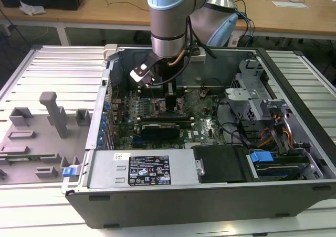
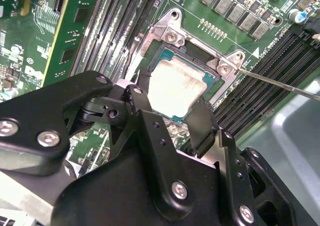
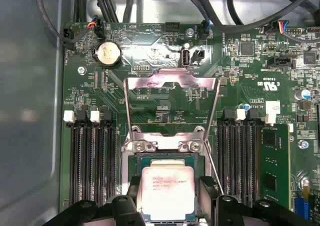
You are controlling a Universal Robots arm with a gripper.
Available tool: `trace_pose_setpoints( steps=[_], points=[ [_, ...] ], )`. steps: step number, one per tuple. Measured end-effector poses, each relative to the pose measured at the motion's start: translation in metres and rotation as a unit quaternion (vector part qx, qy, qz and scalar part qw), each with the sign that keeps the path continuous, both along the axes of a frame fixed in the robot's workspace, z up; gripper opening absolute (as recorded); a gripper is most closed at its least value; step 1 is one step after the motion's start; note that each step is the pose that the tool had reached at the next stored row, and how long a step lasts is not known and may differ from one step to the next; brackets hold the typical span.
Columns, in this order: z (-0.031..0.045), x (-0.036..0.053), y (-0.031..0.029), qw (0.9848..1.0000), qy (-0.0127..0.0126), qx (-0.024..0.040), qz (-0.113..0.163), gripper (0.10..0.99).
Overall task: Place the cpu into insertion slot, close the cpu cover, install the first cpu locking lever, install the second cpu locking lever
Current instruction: 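Place the cpu into insertion slot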
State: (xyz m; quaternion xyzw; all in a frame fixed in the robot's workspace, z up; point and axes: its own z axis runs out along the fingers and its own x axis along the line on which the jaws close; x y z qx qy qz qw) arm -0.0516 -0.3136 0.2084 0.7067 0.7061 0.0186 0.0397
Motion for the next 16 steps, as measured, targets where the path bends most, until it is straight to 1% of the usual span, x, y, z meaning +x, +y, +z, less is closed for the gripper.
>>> trace_pose_setpoints(
  steps=[1,6,7,8,13,14,16],
  points=[
    [0.0013,0.0,0.0,1.0,0.0,-0.0003,0.0,0.569],
    [0.0021,0.0,0.0,1.0,0.0,-0.0003,0.0,0.569],
    [0.0023,0.0,0.0,1.0,0.0,-0.0003,0.0,0.553],
    [0.0024,0.0,0.0,1.0,0.0,-0.0003,0.0,0.424],
    [0.0031,0.0,0.0,1.0,0.0,-0.0003,0.0,0.125],
    [0.0032,0.0,0.0,1.0,0.0,-0.0003,0.0,0.106],
    [0.0035,0.0,0.0,1.0,0.0,-0.0003,0.0,0.106]
  ],
)
